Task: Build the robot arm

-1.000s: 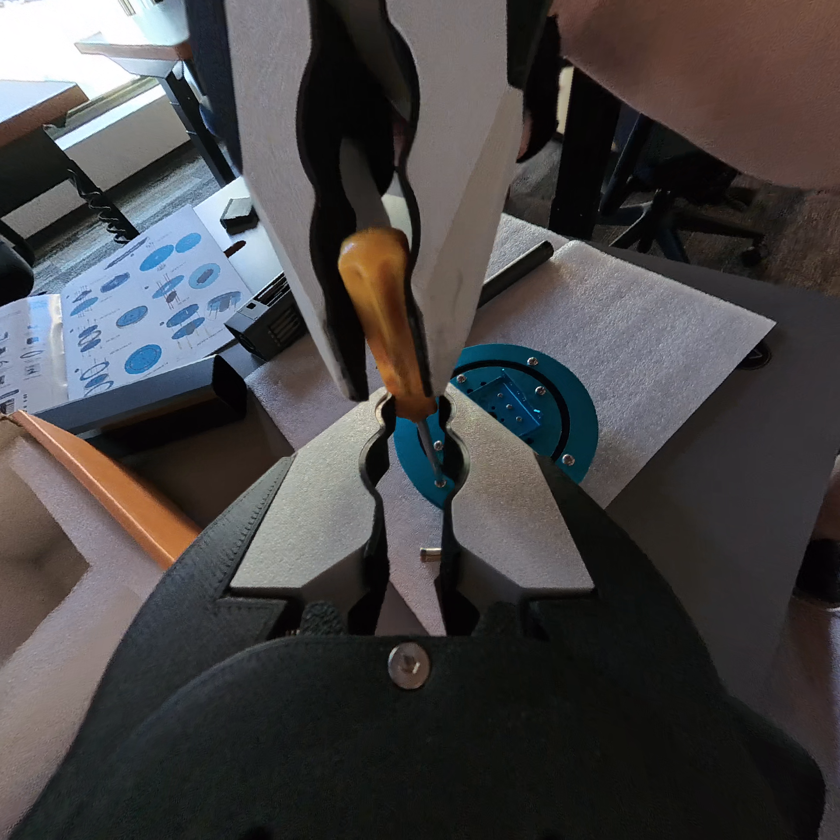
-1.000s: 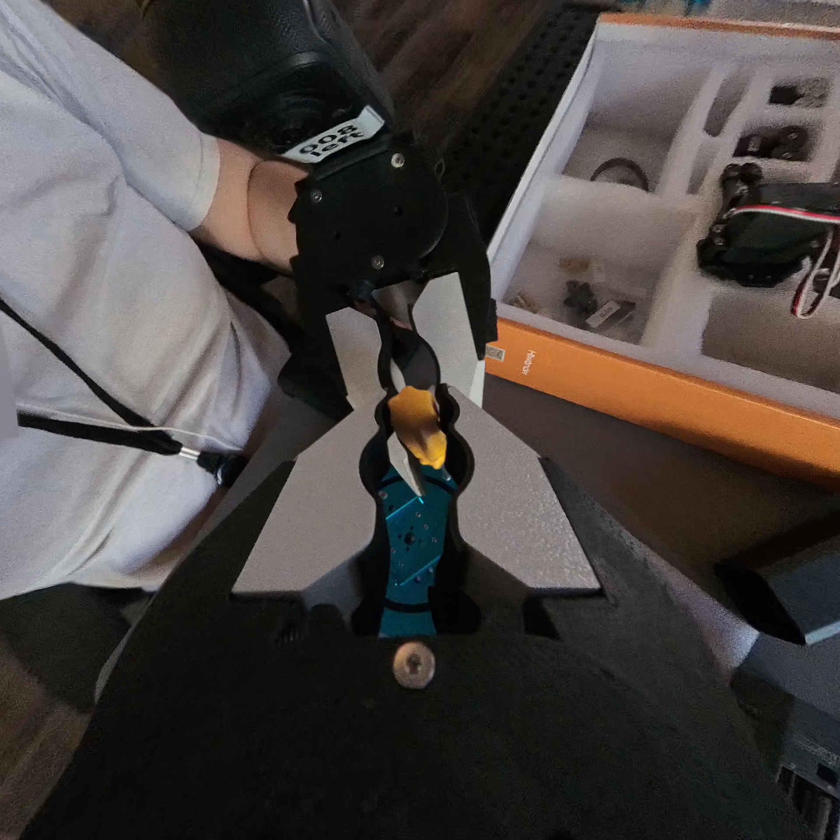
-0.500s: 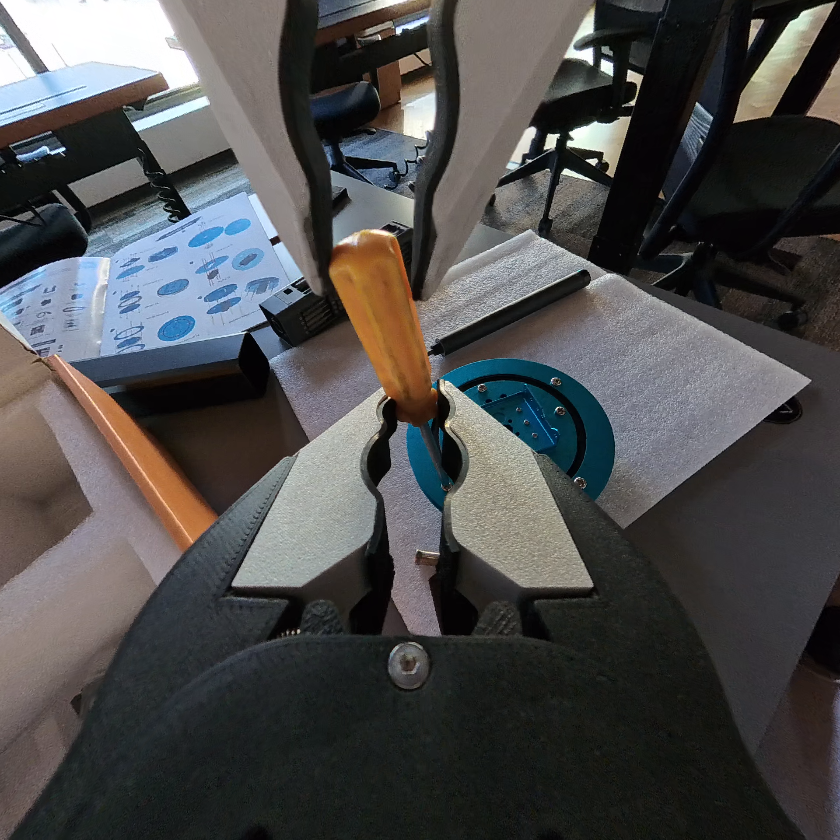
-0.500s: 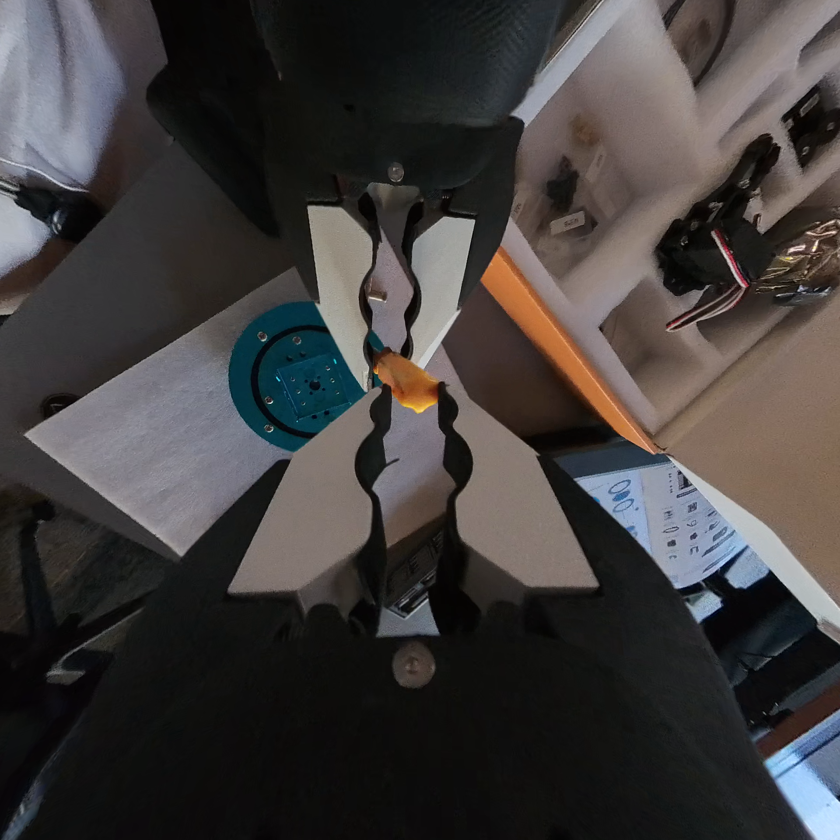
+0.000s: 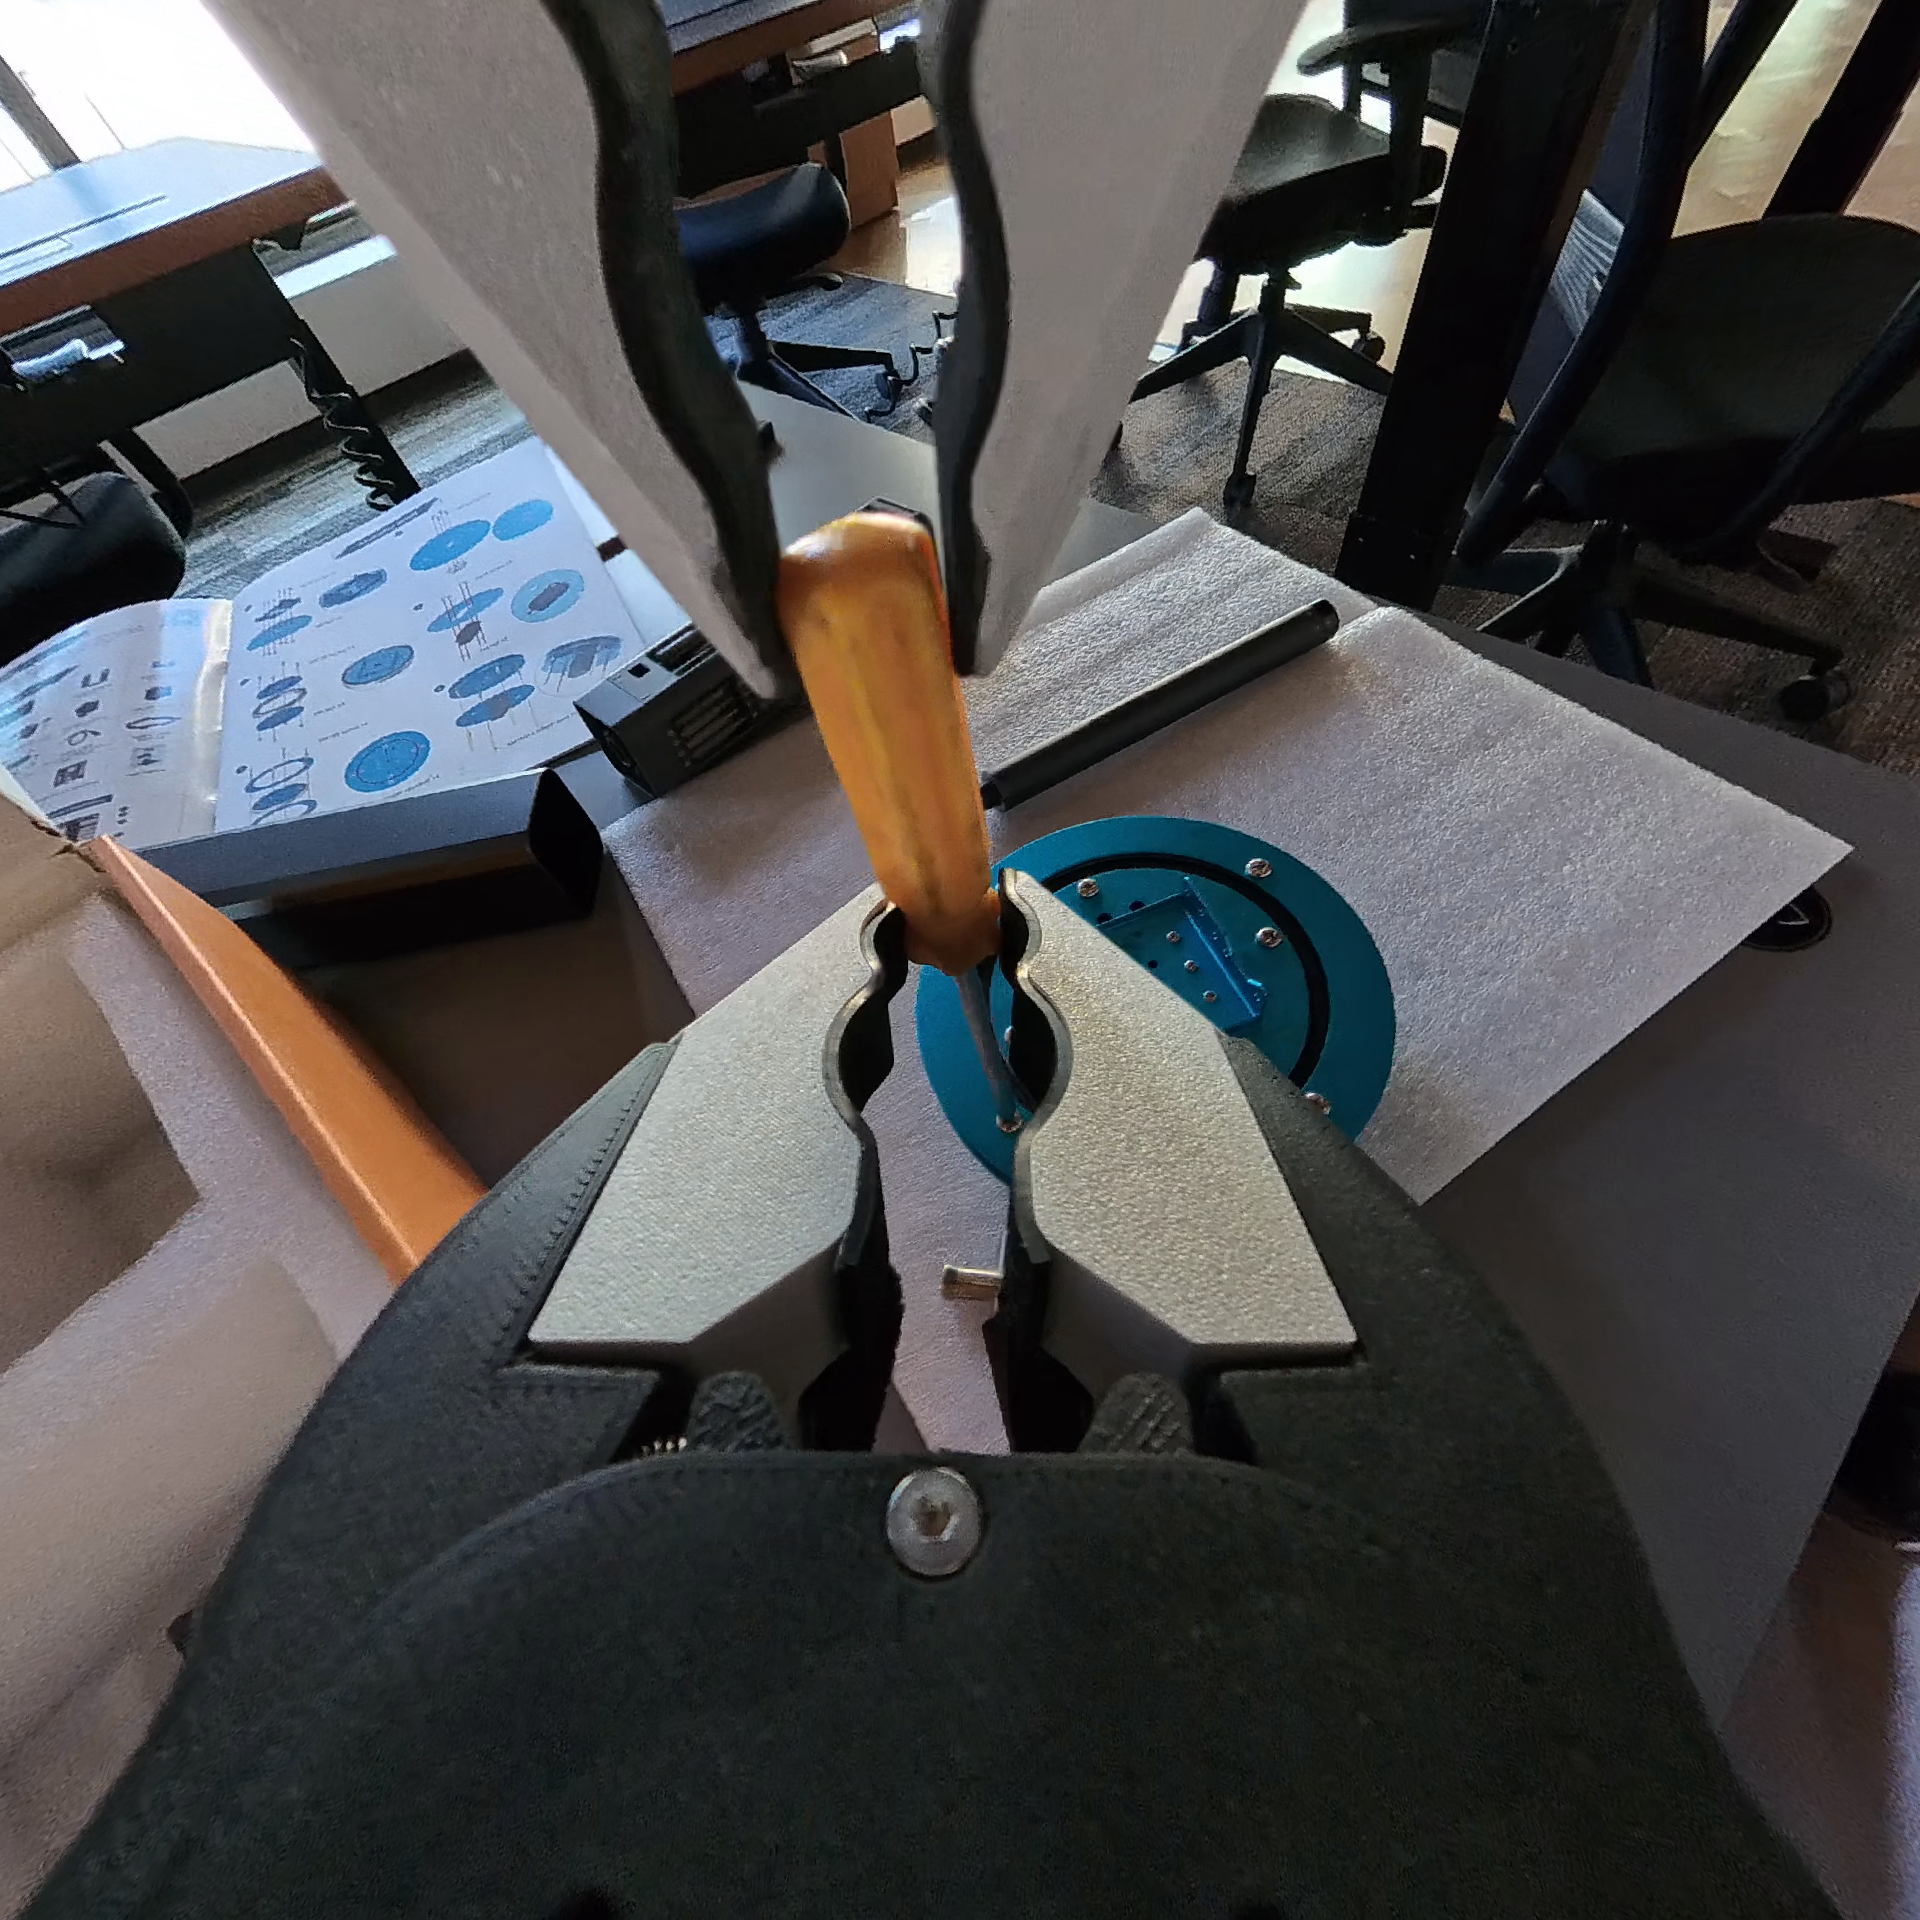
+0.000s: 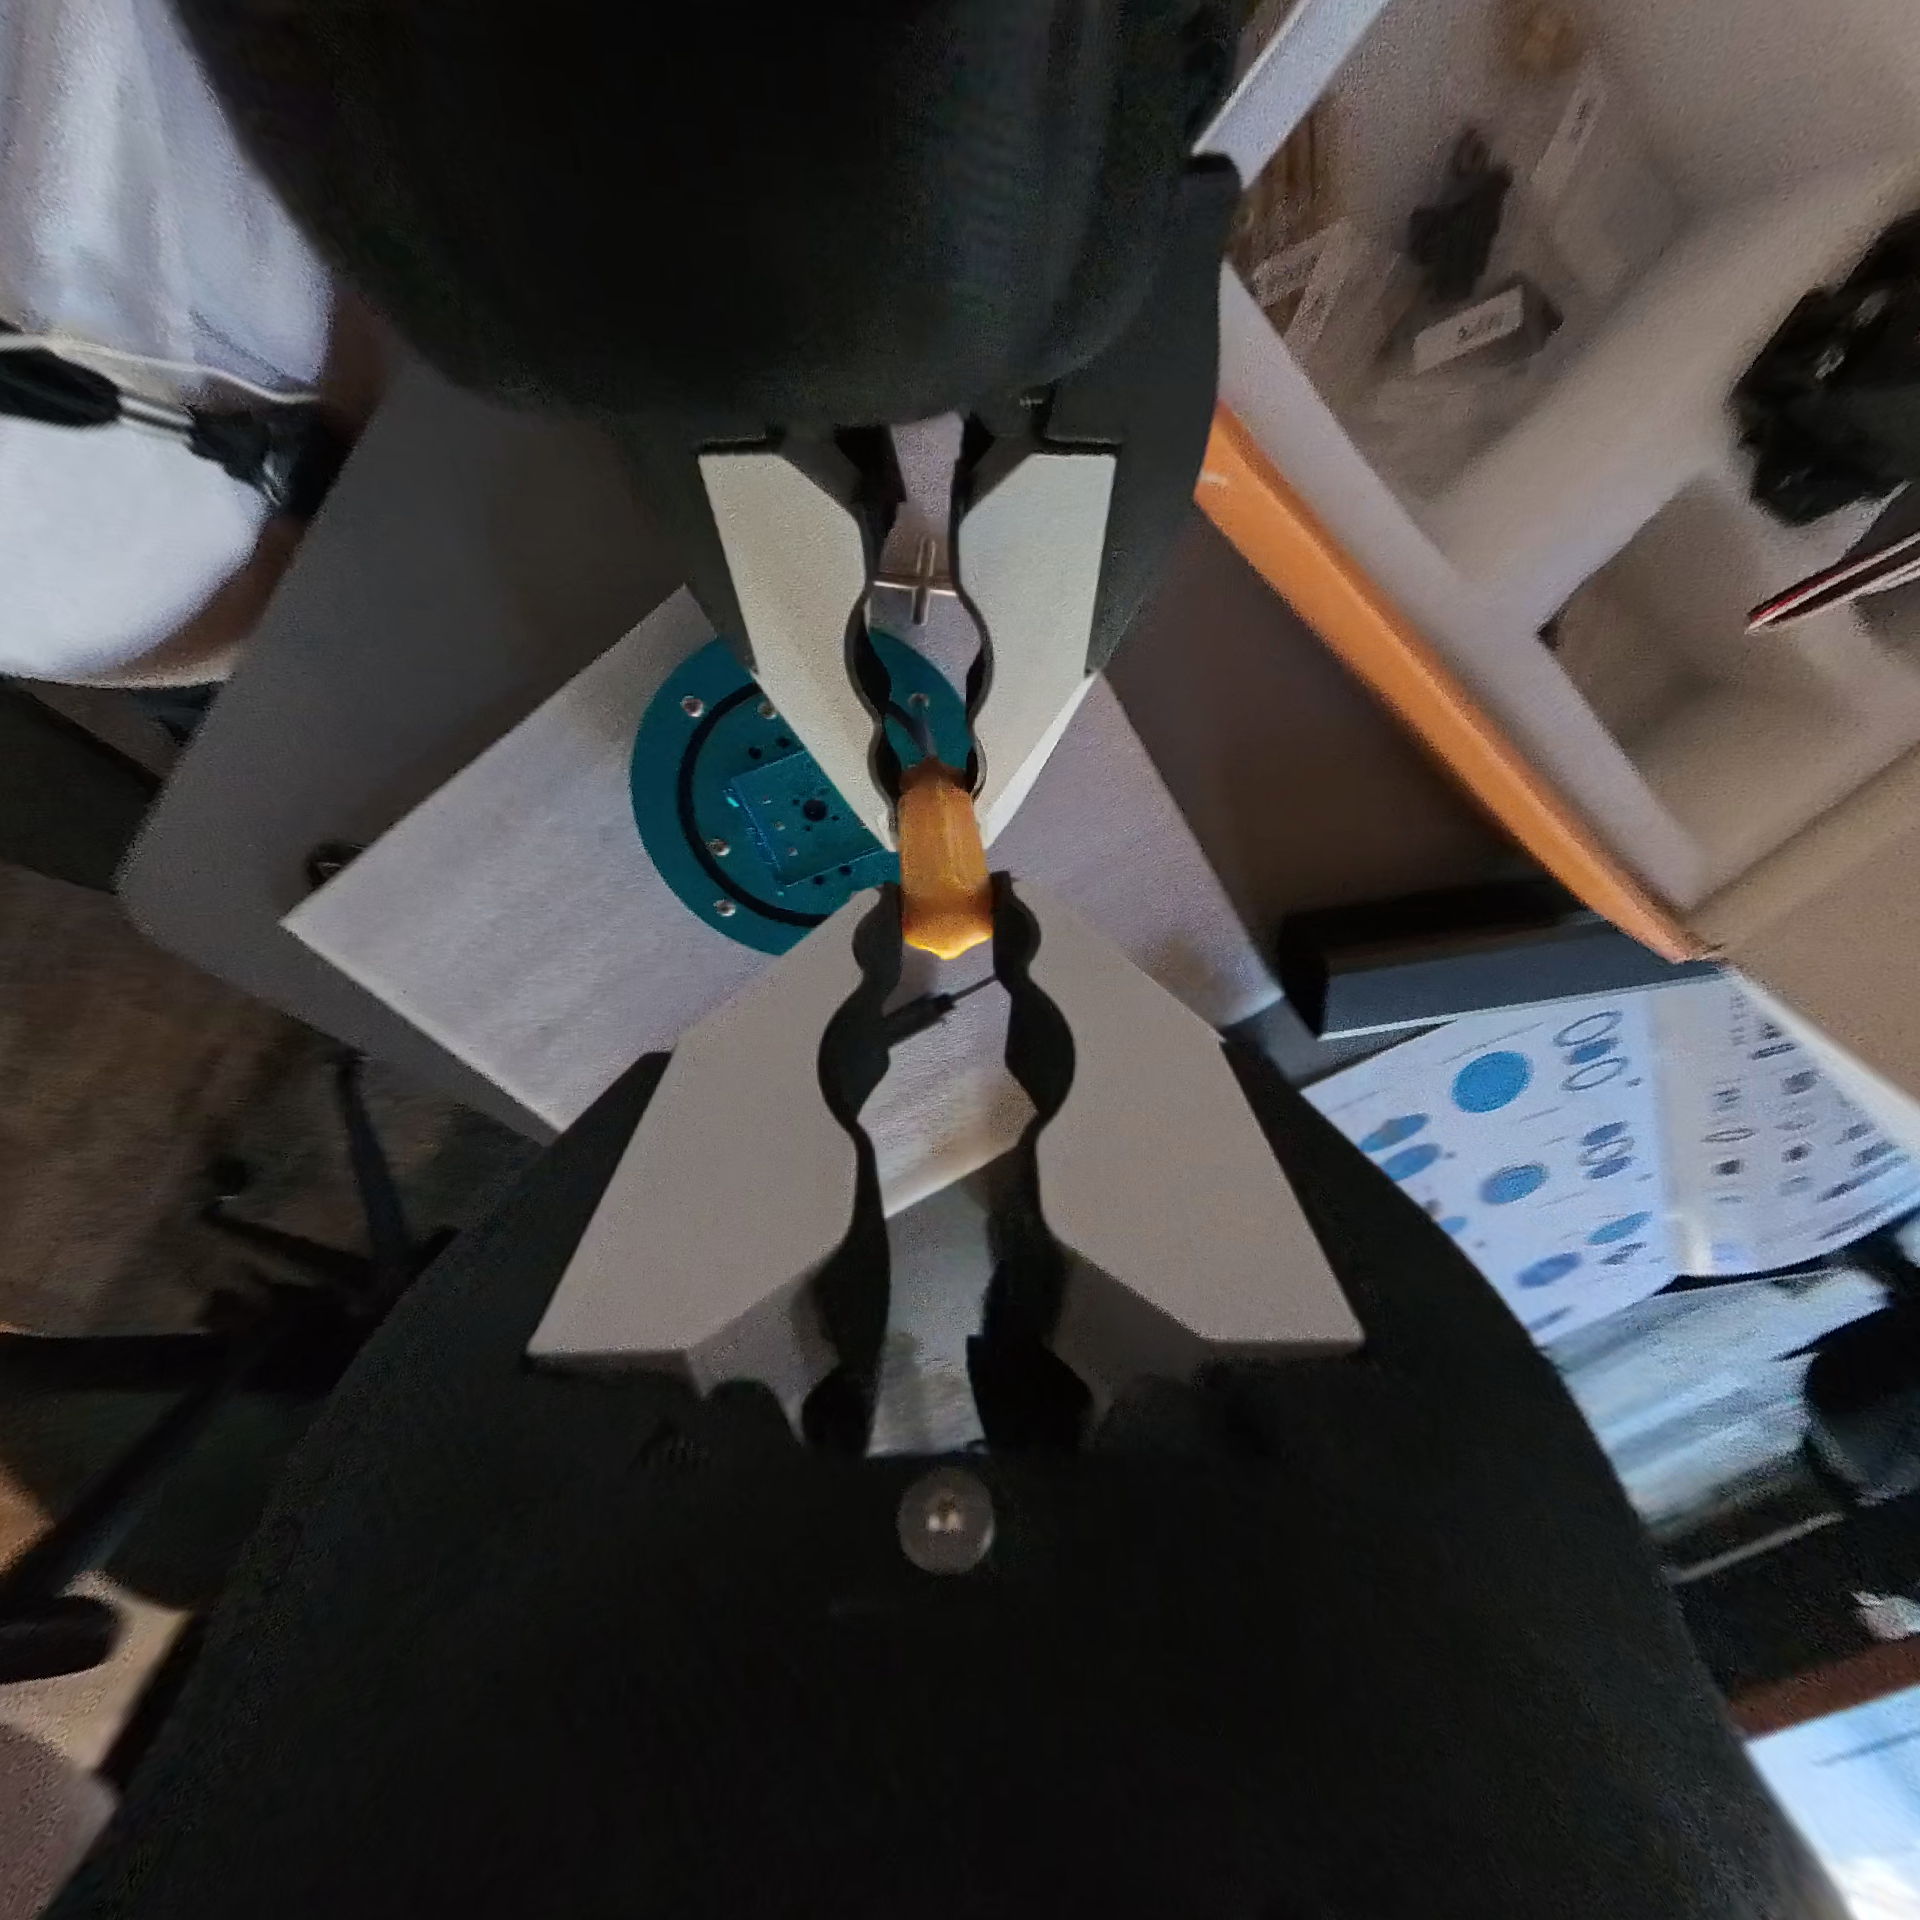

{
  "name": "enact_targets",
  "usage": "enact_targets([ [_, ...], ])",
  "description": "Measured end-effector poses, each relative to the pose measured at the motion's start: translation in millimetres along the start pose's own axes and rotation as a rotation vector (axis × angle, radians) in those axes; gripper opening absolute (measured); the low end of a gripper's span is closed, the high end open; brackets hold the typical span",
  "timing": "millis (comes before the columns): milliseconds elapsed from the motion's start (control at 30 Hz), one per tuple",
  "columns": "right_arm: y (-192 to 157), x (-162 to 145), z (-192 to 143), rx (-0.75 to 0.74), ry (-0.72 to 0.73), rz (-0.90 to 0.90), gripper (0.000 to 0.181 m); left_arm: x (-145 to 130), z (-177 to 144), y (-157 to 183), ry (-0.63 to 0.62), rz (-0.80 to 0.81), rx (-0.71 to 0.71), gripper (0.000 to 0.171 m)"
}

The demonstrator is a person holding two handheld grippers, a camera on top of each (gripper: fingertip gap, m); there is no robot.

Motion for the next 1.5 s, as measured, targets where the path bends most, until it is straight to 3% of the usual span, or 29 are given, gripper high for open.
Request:
enact_targets([
  [33, 2, 0, 1, 0.044, -0.013, 0.064, 0.016, 0, 1, 1, 0.001, 0.003, 0.003, 0.015],
  [133, 3, 0, 1, 0.052, -0.008, 0.116, 0.016, 0, 0, 0, -0.002, 0.006, 0.004, 0.015],
  [267, -5, 2, 1, -0.129, 0.016, -0.075, 0.019, -1, -1, -2, -0.002, 0.008, -0.002, 0.015],
  [333, -6, 2, 1, -0.146, 0.030, -0.094, 0.019, -1, -1, -2, -0.002, 0.009, -0.003, 0.015],
  [833, 0, -1, 4, -0.024, 0.101, -0.009, 0.017, -2, 0, -2, 0.010, 0.008, -0.013, 0.015],
  [1100, 7, -2, 6, 0.132, 0.109, 0.212, 0.016, -2, -1, -3, 0.009, 0.007, -0.024, 0.015],
  [1200, 8, 1, 6, 0.118, 0.115, 0.251, 0.016, -3, -1, -4, 0.010, 0.003, -0.021, 0.015],
  [1333, 0, 2, 5, 0.030, 0.099, 0.158, 0.017, -4, -1, -3, 0.019, 0.003, -0.030, 0.015],
  [1500, 8, -2, 7, 0.177, 0.096, 0.386, 0.017, -3, 0, -3, 0.015, 0.003, -0.023, 0.015],
])
Point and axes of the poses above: each gripper's, where its closed fingertips meet, z out along the fingers, x out of its top, y = z × x across the jaws, the point moved 10 cm from there along -z, back along the fingers, and after that the axes turned 15 degrees about -y, right-handed, at the moved point
